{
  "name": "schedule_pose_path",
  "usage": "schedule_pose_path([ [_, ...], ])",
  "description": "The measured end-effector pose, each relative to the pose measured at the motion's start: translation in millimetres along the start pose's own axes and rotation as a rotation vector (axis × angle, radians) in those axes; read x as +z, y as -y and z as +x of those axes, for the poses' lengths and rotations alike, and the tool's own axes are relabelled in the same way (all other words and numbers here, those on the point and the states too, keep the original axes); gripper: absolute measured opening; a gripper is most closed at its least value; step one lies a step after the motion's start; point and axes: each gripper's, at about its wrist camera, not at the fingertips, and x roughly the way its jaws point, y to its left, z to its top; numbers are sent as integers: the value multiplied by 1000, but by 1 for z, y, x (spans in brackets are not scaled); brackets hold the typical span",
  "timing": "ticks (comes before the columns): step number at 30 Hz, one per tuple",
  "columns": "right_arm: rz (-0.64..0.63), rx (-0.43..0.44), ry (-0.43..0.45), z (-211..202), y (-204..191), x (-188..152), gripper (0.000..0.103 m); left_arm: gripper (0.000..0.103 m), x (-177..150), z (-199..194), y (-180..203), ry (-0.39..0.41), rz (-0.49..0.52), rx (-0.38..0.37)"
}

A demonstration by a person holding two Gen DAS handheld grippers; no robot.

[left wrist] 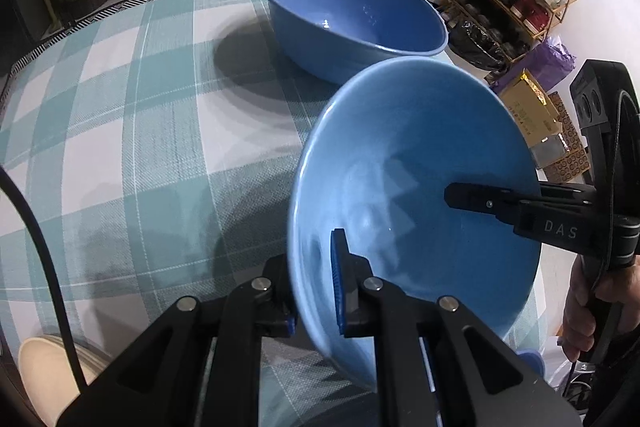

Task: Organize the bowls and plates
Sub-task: 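Tilt and carry the right tool's bowl over the bowl held by the left tool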

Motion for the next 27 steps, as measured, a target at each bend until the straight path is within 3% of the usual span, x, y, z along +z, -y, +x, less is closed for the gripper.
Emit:
schedule_pose_path([
  [23,-28,-28,-6,15,-13,3,8,13,-4,10,-15,-47,-70,-43],
  [27,-39,-38,-21,24,-17,4,12,23,-6,14,-18,-58,-88,-54],
])
